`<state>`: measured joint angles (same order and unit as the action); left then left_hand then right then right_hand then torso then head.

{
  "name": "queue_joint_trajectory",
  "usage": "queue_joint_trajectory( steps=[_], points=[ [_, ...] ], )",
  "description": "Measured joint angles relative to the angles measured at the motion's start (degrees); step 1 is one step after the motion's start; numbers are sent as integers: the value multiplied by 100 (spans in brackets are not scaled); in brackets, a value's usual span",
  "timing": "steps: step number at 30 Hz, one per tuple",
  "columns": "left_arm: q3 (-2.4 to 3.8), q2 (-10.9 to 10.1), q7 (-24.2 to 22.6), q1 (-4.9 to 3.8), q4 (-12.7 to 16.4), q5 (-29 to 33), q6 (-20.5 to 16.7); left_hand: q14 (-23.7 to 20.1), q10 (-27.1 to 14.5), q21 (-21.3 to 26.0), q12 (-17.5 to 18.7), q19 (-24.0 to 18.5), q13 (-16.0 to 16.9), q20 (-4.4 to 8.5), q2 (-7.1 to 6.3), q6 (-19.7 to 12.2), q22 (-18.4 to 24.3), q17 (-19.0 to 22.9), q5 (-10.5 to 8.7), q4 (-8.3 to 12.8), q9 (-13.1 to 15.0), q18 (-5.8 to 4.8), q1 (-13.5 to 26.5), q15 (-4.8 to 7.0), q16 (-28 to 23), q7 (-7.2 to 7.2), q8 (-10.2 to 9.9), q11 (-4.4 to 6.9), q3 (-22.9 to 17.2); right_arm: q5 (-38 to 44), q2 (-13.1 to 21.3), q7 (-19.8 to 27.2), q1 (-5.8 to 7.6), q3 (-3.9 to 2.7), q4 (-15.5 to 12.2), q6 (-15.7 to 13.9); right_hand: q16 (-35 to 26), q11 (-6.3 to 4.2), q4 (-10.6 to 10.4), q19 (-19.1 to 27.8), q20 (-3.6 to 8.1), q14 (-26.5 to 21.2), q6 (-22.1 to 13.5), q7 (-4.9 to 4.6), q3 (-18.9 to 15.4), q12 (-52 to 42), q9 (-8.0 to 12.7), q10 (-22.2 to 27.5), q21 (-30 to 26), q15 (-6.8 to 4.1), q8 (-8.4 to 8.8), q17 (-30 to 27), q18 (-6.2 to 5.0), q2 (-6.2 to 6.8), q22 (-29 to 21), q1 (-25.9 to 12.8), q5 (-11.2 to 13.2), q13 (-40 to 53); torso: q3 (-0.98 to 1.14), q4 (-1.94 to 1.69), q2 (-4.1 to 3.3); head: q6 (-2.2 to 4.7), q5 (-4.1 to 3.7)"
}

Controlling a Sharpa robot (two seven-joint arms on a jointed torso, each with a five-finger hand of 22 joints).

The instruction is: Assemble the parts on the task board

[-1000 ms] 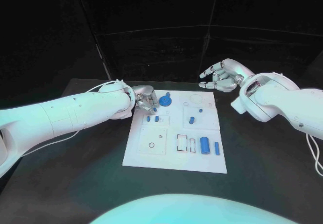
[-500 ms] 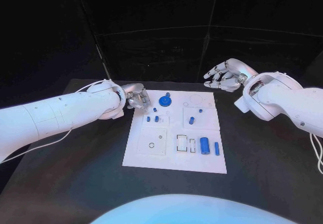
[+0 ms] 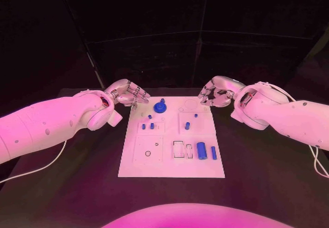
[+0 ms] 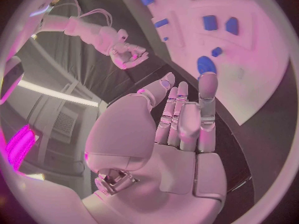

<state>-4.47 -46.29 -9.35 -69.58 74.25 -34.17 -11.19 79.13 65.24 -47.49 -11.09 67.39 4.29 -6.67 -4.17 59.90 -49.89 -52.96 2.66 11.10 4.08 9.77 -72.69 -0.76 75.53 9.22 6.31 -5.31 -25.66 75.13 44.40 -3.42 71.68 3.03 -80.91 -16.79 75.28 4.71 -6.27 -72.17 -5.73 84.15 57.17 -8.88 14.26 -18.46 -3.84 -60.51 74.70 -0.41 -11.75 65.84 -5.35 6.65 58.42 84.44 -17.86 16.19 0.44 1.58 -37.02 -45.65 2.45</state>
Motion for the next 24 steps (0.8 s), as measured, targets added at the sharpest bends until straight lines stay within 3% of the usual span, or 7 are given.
queue_joint_trajectory(
  steps=[6,7,8,14,24],
  points=[
    [-4,-108,-815,18,264,1690,-35,-560,-65,466,-47,-318,-12,-29,37,1,318,1169,0,-104,-8,-2,37,-20,-637,-1,34,-23,104,790,-41,-104,-124,2,-2,122,-61,35,13,50,-50,-21,-52,-52,60,359,5,35,-64,63,116,-61,-10,88,-95,-45,35,-232,2,1,1,54,-138],
    [-6,-131,-952,21,307,1962,-30,-606,-65,495,-66,-318,-12,-30,37,0,339,1259,0,-118,-8,-2,37,-24,-688,-1,36,-23,118,916,-58,-125,-147,1,4,145,-61,43,-3,50,-50,-21,-52,-52,76,413,5,43,-70,62,132,-75,-91,88,-110,-45,35,-270,2,1,1,58,-155],
    [-6,-145,-1051,23,337,2143,-26,-645,-65,530,-67,-318,-12,-30,37,0,359,1349,0,-130,-8,-3,37,-27,-747,-1,36,-23,130,1002,-72,-140,-165,1,10,163,-86,42,-3,70,-71,-18,-67,-67,76,469,5,43,-91,65,156,-87,-91,106,-126,-63,66,-309,2,2,1,61,-176],
    [-9,-199,-1491,38,502,2933,10,-686,-65,555,-90,-338,-11,-10,59,0,390,1475,0,-146,-7,-2,58,-28,-785,-1,36,-23,146,1392,-203,-224,-283,0,89,280,-91,84,16,52,-90,-21,-85,-85,95,613,5,43,-92,103,182,-65,-90,112,-93,-66,67,-424,3,2,-2,69,-246],
    [-12,-229,-1739,48,665,3335,72,-727,-65,595,-90,-357,-11,-29,62,-1,413,1563,0,-162,-7,-3,55,-27,-853,-2,36,-23,163,1680,-429,-315,-373,0,319,440,-91,83,53,29,-113,-20,-113,-113,132,715,5,43,-91,103,215,-49,-90,133,-63,-45,67,-527,3,-3,-10,71,-283]
  ],
)
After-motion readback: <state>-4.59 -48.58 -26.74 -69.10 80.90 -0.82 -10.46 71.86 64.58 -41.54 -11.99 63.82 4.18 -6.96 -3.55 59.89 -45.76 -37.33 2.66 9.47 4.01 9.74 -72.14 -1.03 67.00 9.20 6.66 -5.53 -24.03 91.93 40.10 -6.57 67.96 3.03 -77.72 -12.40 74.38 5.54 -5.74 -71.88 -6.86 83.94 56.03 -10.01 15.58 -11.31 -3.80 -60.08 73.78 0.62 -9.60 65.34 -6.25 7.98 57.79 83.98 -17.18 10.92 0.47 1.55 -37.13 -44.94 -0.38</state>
